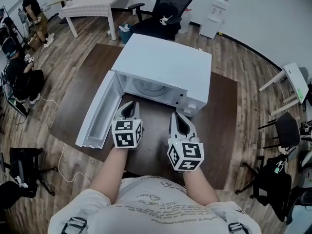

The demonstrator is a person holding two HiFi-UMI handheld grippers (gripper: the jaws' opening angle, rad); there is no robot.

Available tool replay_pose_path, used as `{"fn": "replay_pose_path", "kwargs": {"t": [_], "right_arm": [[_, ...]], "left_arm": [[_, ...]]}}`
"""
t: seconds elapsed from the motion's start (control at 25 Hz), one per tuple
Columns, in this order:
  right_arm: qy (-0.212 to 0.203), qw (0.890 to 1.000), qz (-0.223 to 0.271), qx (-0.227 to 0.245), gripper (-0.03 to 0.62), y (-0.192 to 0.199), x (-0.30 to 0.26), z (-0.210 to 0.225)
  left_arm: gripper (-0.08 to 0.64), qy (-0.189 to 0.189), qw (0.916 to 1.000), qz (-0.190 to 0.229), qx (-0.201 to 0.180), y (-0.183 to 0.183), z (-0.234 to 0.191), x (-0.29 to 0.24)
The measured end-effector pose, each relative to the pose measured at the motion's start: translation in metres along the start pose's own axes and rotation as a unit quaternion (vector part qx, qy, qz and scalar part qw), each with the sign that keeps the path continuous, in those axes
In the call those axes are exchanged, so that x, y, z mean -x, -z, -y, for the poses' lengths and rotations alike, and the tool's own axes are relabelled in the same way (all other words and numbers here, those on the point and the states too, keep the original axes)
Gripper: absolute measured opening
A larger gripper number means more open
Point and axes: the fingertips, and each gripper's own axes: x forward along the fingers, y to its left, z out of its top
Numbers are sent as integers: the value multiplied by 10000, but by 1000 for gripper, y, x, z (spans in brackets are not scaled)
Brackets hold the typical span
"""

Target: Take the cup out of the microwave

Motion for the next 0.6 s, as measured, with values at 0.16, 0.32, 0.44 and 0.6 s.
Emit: {"fn": "replay_pose_path", "kwargs": {"t": [0.16, 0.32, 0.44, 0.6], "right_arm": [[127, 9998, -113, 99, 14, 5, -5, 4], [291, 9993, -165, 166, 14, 6, -7, 13], [444, 9983, -242, 282, 14, 7, -7, 19], [653, 9963, -348, 446, 14, 8, -10, 34]], "left_arm": [[108, 171, 9998, -69, 68, 9, -4, -16], [176, 132, 9998, -87, 98, 18, -12, -36], [239, 155, 9997, -15, 161, 24, -16, -55], [268, 83, 9998, 33, 160, 32, -19, -87]]}}
